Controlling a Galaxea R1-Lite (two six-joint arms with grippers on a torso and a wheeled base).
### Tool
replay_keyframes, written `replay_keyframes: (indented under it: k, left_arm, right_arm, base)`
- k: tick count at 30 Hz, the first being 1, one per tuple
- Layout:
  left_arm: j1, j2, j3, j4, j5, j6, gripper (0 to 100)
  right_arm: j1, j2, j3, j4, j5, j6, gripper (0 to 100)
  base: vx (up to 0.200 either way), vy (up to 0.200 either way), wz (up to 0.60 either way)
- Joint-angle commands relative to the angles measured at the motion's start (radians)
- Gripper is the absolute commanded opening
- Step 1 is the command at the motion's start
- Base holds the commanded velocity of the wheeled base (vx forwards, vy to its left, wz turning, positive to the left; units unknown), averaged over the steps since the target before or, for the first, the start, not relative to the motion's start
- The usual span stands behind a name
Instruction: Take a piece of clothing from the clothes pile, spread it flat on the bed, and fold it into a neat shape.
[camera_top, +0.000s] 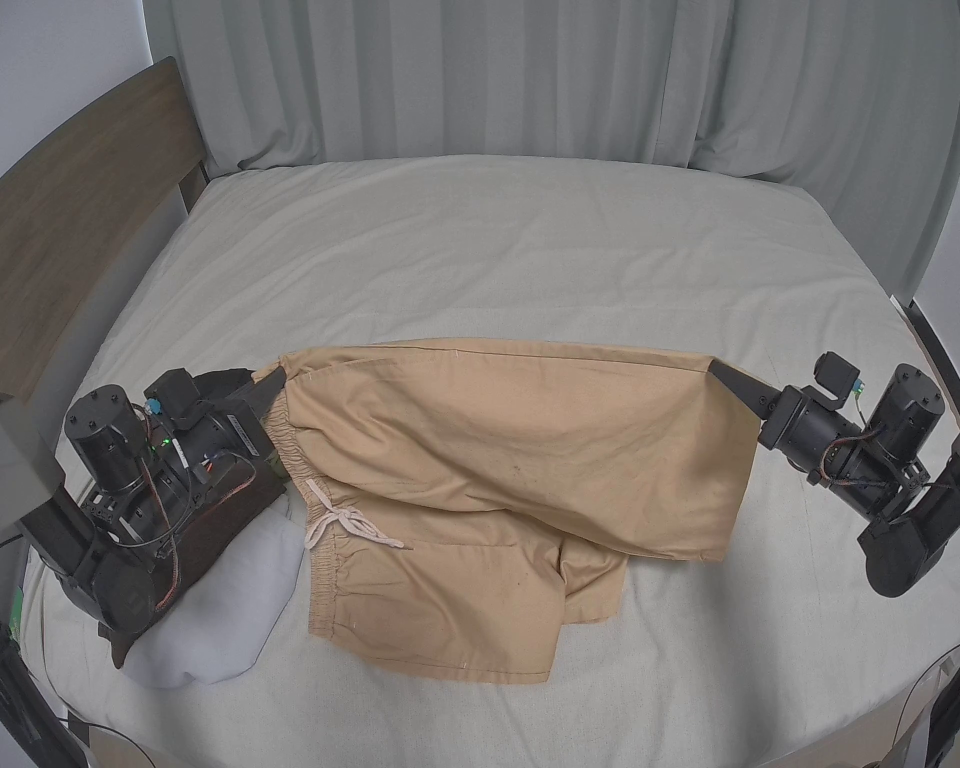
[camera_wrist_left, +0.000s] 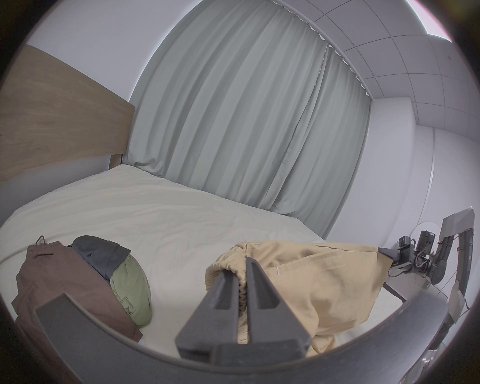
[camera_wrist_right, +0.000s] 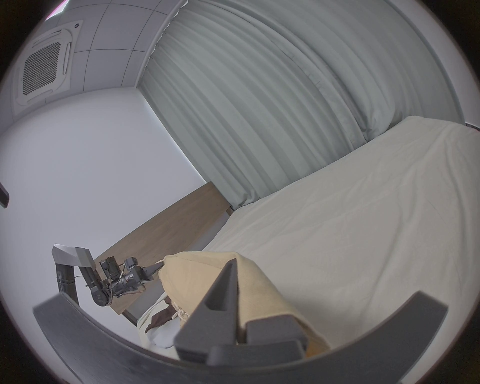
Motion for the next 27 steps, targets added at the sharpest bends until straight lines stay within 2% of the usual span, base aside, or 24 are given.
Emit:
replay_keyframes:
  k: [1,23,27]
  left_arm:
    - [0.003,0.003,0.000,-0.001,0.002,0.000,0]
    - [0.003,0.005,0.000,-0.001,0.000,0.000,0]
    - [0.003,0.009,0.000,-0.001,0.002,0.000,0]
  right_arm:
    - [-0.012,0.009,-0.004,-0.001,0.000,0.001,0]
    - [-0.032,0.024,-0.010,-0.001,0.000,-0.001,0]
    - [-0.021,0.041,-0.011,-0.001,-0.001,-0.046,0]
  base:
    - [0.000,0.000,0.00]
    - [0.000,0.000,0.00]
    - [0.000,0.000,0.00]
